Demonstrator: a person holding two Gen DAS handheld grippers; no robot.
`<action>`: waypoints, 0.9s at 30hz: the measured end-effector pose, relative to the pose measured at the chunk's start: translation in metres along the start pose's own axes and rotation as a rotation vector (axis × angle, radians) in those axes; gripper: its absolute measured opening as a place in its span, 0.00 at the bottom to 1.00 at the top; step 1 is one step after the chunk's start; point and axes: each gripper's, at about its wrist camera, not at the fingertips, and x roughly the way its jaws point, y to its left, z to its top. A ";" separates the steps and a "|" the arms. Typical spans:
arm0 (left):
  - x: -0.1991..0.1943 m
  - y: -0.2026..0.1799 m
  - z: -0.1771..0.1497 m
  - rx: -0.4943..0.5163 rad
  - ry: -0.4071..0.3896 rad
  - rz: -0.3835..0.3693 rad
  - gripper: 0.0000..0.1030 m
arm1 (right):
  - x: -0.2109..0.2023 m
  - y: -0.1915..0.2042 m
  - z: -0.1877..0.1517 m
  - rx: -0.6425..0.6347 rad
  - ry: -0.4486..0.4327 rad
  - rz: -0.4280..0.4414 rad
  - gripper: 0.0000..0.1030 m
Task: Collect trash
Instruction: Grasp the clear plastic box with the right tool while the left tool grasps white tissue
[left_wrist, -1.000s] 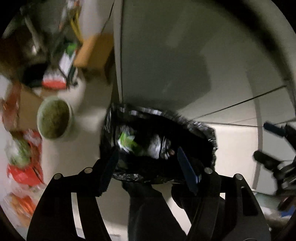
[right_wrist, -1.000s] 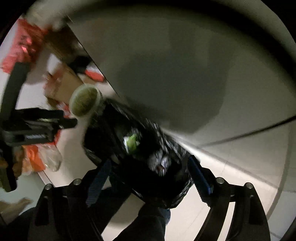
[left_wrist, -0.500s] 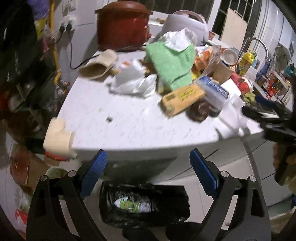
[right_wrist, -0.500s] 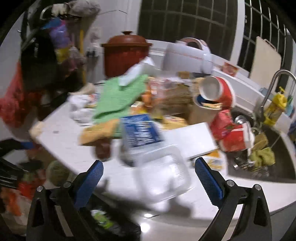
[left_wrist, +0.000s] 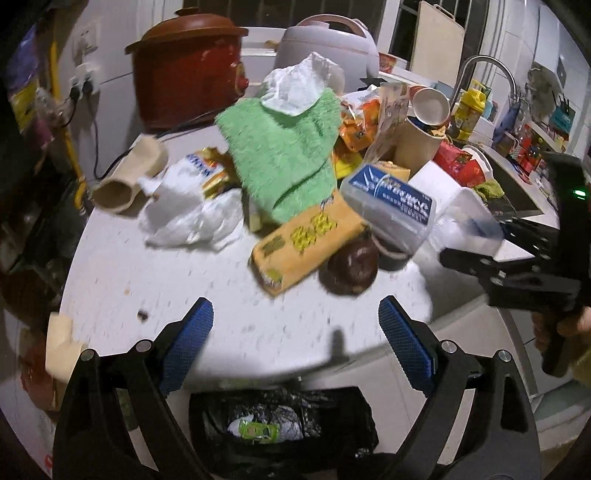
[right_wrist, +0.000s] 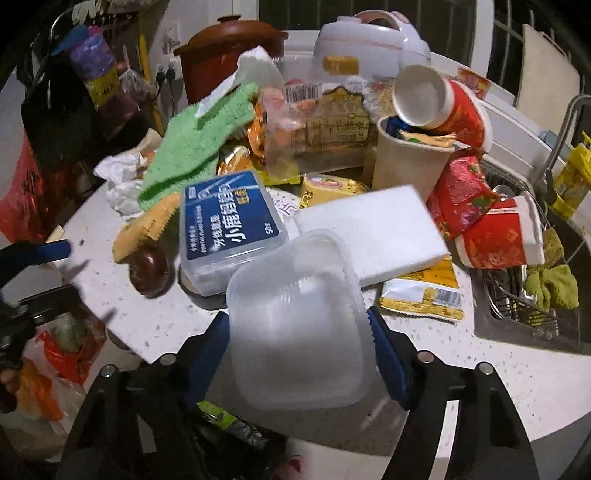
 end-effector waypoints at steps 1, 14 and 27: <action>0.002 0.000 0.005 0.001 -0.004 0.000 0.86 | -0.005 -0.001 -0.001 0.010 -0.008 0.001 0.68; 0.006 0.073 0.050 -0.207 -0.090 0.051 0.86 | -0.046 -0.013 -0.003 0.132 -0.085 0.026 0.68; 0.027 0.100 0.056 -0.297 -0.016 -0.040 0.11 | -0.057 0.005 0.004 0.142 -0.118 0.076 0.68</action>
